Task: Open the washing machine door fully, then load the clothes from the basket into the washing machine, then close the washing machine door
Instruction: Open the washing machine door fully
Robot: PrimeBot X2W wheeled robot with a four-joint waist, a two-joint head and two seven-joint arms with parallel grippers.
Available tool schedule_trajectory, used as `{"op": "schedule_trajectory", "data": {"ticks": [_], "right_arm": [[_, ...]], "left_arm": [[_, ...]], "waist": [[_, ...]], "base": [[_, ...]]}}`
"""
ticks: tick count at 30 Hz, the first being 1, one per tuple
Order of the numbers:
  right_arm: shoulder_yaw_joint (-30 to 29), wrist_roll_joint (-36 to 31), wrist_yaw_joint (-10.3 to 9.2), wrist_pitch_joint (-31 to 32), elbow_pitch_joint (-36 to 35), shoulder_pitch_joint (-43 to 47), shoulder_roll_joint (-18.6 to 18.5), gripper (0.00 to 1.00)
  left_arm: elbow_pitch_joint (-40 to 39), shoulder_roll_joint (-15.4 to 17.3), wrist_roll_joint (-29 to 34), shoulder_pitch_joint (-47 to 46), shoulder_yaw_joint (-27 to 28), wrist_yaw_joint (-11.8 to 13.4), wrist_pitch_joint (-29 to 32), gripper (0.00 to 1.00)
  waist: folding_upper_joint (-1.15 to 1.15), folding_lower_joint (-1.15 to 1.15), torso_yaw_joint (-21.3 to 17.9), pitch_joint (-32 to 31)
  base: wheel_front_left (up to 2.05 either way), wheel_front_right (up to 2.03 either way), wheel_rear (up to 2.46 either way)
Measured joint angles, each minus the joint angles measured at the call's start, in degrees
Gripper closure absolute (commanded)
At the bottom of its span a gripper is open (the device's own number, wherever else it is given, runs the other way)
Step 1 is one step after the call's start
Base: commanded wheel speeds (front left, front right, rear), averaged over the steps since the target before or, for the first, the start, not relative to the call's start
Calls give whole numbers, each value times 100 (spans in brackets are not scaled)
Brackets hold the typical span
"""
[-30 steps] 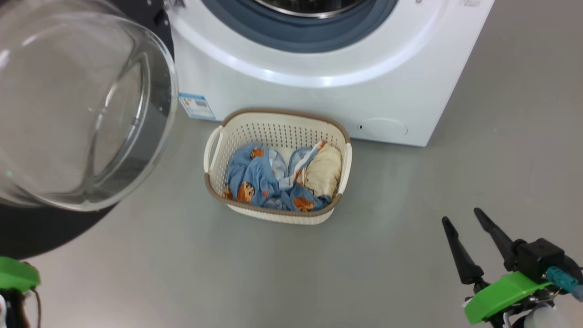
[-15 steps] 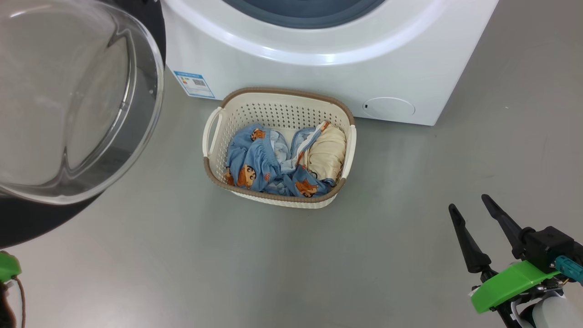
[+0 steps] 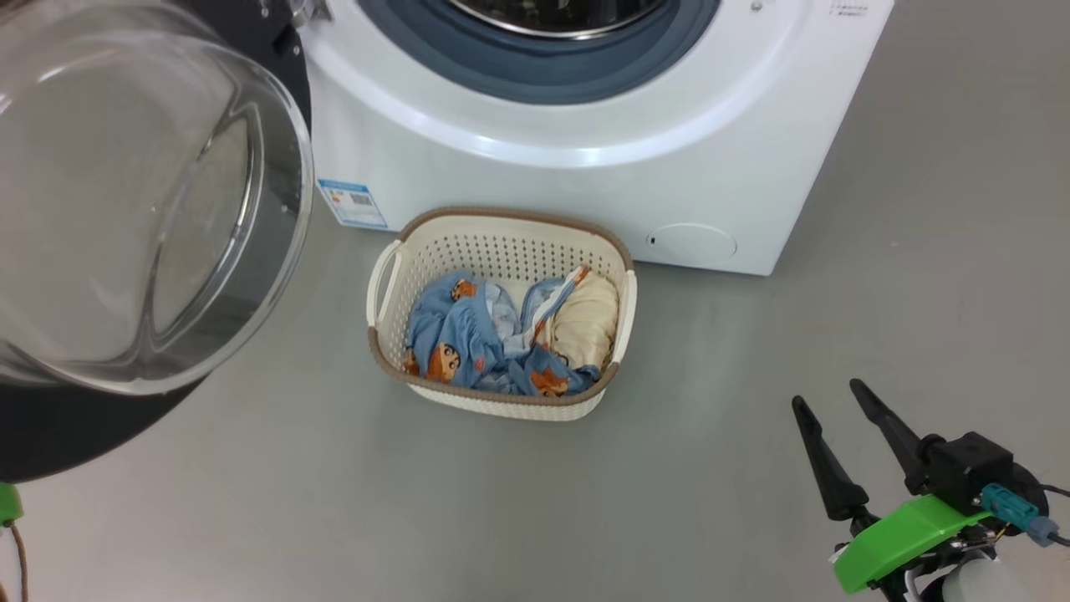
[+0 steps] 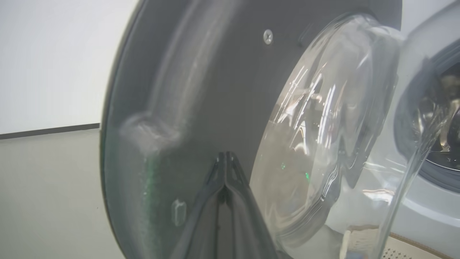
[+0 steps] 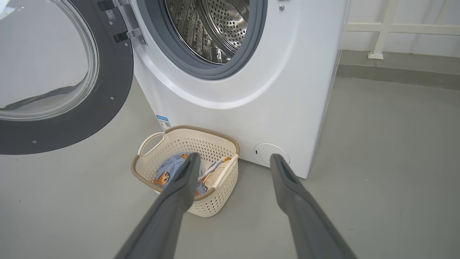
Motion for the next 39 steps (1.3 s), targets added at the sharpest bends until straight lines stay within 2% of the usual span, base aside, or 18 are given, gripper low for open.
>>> {"op": "schedule_trajectory", "data": {"ticks": [7,15,24,28,30,34,35,36,39], "right_arm": [[147,40,0,-52,223,24,229,0],[255,80,0,-57,157,90,439,0],[159,27,0,-57,-45,237,578,0],[129,4,0,-58,-110,296,615,0],[119,-27,0,-57,-135,306,641,0],[108,-40,0,-58,-221,317,650,0],[94,-44,0,-58,-240,321,652,0],[66,-64,0,-58,-280,355,653,0],[13,-67,0,-58,-314,438,664,0]], "left_arm": [[-639,-99,11,407,-134,-30,-1,100],[-1217,-244,-190,1014,-669,-45,-1,100],[-1704,-690,-135,1753,-962,-44,-1,100],[-1809,-767,-130,2019,-1022,-42,-1,100],[-1863,-778,-130,2173,-1057,-42,-1,96],[-2009,-812,-131,2449,-1154,-37,-1,36],[-2063,-815,-130,2509,-1196,-34,-1,4],[-2098,-818,-129,2597,-1278,-34,0,0],[-2140,-825,-30,2737,-1423,9,0,0]], "waist": [[0,0,-155,-366],[0,0,-446,-762],[0,0,-874,-1026],[0,0,-1035,-1085],[0,0,-1142,-1116],[0,0,-1361,-1155],[0,0,-1414,-1158],[0,0,-1516,-1161],[0,0,-1657,-1156]], "base": [[0,0,0],[0,0,0],[0,0,0],[0,0,0],[0,0,0],[0,0,0],[0,0,0],[0,0,0],[0,0,0]]}}
